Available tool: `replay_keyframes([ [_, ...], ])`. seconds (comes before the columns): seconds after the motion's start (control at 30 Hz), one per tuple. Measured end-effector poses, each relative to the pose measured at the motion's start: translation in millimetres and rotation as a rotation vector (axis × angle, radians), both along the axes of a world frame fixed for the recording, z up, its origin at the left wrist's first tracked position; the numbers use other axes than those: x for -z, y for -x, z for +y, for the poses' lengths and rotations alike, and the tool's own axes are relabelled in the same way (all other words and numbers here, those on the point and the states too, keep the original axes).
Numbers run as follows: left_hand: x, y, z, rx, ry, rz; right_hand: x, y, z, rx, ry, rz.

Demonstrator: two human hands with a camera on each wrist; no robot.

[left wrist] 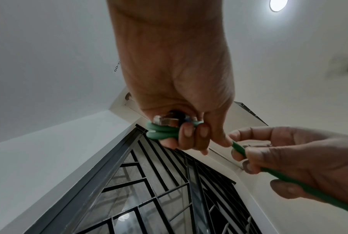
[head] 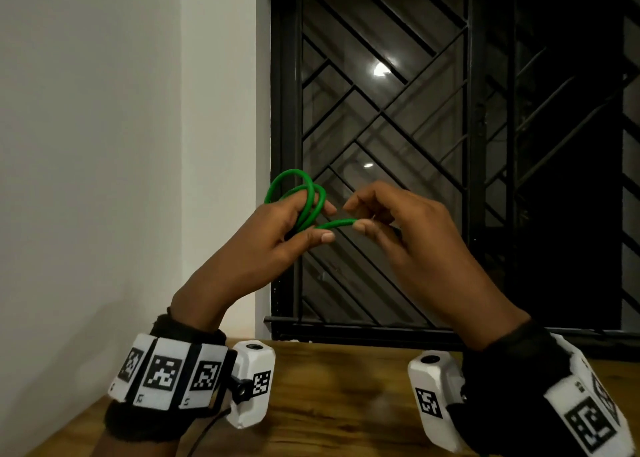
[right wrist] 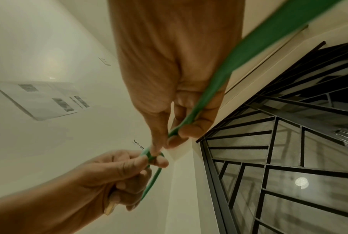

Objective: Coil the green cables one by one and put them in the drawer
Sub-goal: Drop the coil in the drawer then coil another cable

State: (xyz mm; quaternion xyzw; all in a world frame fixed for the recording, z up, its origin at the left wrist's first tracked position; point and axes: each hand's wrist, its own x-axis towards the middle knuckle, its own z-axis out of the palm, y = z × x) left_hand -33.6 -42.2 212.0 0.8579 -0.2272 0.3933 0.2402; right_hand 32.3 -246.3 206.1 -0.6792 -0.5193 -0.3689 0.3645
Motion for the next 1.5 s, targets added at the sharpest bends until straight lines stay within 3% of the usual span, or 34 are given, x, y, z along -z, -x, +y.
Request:
replay_keyframes([
  [0.13, 1, -3, 4, -0.056, -0.054, -0.02, 0, 0, -2, 0.067, 0.105, 0.053],
  [0.33, 3, -4, -2, -0.069, -0.123, 0.033, -1, 4, -10, 0.295, -0.06, -0.046],
  [0.57, 8, -6, 0, -0.16, -0.146, 0.111, -1, 2, -13, 0.408, 0.144, 0.017],
  [0.73, 1, 10, -7, 0.078, 0.056, 0.364, 0, -5, -16, 0.447, -0.04, -0.061],
  [0.93, 2, 22, -31, 0.345, 0.146, 0.634, 2, -11, -9, 0.26, -0.188, -0.105],
  [1.13, -1, 17, -30, 0.466, 0.306, 0.485, 2, -14, -10, 0.242, -0.201, -0.093],
  [1.27, -1, 15, -33, 0.64, 0.456, 0.487, 5, -14, -3, 0.254, -0.143, -0.066],
  [1.5, -4, 17, -33, 0.854, 0.618, 0.336, 6, -11, 7, 0.131, -0.071, 0.038],
])
